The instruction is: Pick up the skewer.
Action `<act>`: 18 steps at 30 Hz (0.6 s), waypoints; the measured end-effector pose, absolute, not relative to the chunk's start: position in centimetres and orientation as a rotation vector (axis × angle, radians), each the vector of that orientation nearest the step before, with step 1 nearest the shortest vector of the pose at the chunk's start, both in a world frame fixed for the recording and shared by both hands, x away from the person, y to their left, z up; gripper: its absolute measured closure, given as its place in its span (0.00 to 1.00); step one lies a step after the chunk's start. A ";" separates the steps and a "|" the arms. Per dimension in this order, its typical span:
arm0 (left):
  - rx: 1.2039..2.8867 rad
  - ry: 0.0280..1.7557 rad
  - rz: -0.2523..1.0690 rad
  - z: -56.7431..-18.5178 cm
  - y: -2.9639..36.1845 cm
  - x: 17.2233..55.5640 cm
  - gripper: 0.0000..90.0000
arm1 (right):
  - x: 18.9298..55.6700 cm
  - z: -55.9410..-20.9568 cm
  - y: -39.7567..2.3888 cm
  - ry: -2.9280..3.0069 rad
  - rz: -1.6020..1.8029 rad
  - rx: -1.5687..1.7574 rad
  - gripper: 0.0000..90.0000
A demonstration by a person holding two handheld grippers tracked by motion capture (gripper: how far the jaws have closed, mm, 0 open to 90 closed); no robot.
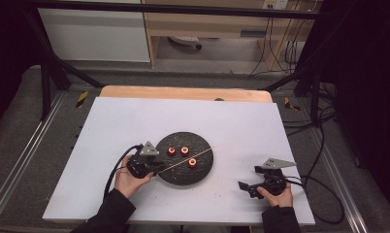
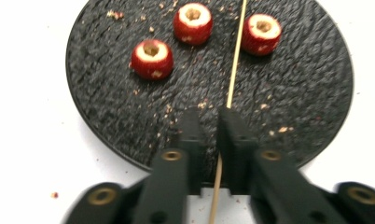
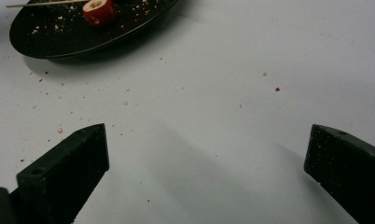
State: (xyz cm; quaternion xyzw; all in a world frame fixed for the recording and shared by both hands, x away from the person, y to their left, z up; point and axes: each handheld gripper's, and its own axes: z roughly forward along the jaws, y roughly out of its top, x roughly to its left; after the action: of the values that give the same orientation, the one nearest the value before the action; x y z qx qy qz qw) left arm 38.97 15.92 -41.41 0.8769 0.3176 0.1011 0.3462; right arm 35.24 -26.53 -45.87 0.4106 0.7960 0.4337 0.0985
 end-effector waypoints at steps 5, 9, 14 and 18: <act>2.328 0.815 0.258 -40.5 15.1 39.5 0.68 | 35.3 -45.9 -26.5 2.357 1.285 1.212 0.01; 2.377 0.806 0.239 -40.4 14.2 39.8 0.64 | 35.3 -45.9 -26.5 2.358 1.287 1.211 0.01; 2.432 0.794 0.214 -40.8 13.3 40.0 0.70 | 35.3 -45.9 -26.5 2.359 1.286 1.212 0.01; 2.479 0.790 0.200 -41.1 12.8 40.1 0.76 | 35.3 -45.9 -26.5 2.361 1.287 1.210 0.01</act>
State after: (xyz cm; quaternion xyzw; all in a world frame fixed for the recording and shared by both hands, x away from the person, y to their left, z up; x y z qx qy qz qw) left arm 40.09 12.85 -41.09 0.9165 0.2921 0.0741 0.2631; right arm 35.28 -26.53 -45.87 0.4084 0.7970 0.4345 0.0961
